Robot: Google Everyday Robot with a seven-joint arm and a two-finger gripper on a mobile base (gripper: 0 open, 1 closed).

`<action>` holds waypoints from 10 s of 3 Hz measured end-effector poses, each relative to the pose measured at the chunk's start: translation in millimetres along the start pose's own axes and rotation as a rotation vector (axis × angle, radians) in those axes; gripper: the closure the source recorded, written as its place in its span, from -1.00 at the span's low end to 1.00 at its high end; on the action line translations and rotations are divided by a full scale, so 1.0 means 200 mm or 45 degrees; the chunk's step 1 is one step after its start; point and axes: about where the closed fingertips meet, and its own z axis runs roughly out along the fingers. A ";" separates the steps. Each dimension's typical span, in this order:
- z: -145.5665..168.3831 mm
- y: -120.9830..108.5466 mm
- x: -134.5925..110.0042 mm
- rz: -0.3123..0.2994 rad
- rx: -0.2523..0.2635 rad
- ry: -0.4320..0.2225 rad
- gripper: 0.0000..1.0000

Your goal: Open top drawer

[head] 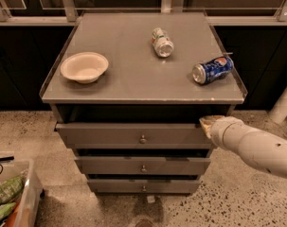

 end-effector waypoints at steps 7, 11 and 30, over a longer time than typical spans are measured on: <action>0.26 0.08 -0.08 -0.020 -0.049 -0.026 1.00; 0.28 0.14 -0.07 -0.095 -0.191 0.039 1.00; -0.79 -0.09 -0.12 0.161 -0.138 -0.054 -0.32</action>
Offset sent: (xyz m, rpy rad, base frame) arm 0.1015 0.0474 0.0232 0.0048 -0.1922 0.0470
